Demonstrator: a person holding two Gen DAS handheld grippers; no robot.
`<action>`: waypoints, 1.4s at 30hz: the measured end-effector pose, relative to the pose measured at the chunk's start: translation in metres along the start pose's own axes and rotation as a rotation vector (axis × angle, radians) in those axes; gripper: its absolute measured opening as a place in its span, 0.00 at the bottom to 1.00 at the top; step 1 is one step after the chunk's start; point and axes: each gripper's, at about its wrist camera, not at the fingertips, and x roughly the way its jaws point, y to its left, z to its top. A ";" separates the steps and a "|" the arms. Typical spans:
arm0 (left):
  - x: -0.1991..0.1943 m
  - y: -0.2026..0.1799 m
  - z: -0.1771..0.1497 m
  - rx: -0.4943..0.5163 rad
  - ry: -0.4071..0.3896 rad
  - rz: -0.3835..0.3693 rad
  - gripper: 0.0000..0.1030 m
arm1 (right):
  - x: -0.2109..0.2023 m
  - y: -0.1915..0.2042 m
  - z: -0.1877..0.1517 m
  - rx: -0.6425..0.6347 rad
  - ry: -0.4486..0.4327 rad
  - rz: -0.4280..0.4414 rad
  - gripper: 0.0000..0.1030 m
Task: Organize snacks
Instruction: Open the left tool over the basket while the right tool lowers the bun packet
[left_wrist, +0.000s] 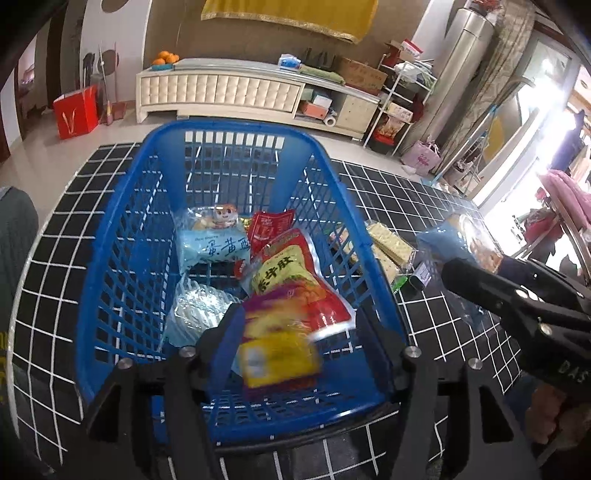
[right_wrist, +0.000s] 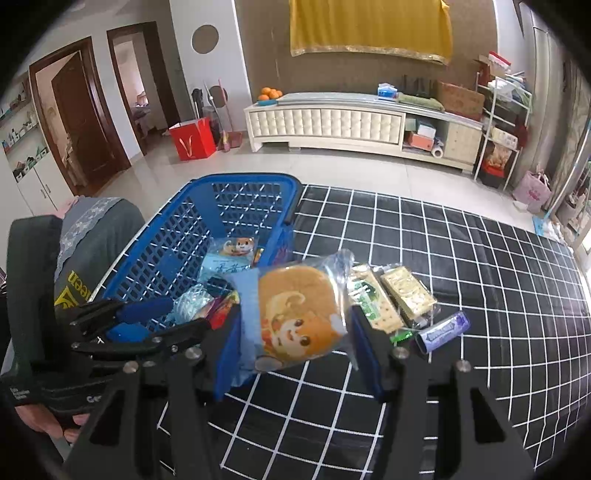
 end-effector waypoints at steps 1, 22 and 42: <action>-0.003 0.000 0.000 0.004 -0.003 0.006 0.58 | -0.002 0.001 0.000 -0.001 -0.002 0.002 0.58; -0.094 0.041 0.009 -0.056 -0.141 0.101 0.59 | -0.021 0.055 0.029 -0.107 -0.069 0.095 0.59; -0.082 0.100 0.047 -0.068 -0.103 0.199 0.59 | 0.065 0.081 0.085 -0.188 0.071 0.074 0.59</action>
